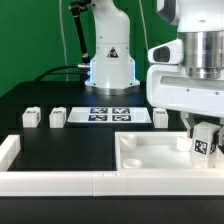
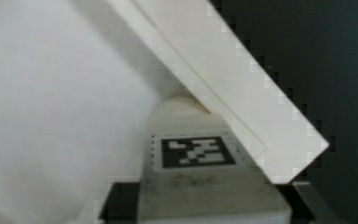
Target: Assemble square table
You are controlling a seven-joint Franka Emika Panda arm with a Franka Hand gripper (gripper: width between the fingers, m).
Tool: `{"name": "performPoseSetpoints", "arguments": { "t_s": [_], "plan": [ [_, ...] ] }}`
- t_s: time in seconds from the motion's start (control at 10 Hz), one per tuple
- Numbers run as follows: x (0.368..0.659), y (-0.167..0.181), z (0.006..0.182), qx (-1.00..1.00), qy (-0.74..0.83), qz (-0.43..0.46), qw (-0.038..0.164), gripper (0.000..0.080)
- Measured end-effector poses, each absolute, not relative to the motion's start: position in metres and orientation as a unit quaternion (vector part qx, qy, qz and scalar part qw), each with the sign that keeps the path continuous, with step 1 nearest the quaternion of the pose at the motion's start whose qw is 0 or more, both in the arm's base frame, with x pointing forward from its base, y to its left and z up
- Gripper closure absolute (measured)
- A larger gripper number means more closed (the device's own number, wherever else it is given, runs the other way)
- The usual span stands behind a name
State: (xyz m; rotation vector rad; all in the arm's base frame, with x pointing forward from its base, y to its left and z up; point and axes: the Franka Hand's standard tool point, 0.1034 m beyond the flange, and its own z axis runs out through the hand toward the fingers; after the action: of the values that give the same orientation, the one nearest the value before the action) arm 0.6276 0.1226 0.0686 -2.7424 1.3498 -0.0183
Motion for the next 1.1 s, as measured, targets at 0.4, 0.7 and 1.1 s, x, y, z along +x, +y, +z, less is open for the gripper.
{"name": "performPoseSetpoints", "arguments": {
  "t_s": [0.4, 0.7, 1.1],
  "plan": [
    [0.6292, 0.1221, 0.0681, -0.735, 0.675, 0.012, 0.067, 0.0508],
    [0.6290, 0.1221, 0.0678, -0.759, 0.647, 0.009, 0.066, 0.0415],
    [0.6295, 0.1231, 0.0686, -0.905, 0.422, -0.012, 0.058, 0.0156]
  ]
}}
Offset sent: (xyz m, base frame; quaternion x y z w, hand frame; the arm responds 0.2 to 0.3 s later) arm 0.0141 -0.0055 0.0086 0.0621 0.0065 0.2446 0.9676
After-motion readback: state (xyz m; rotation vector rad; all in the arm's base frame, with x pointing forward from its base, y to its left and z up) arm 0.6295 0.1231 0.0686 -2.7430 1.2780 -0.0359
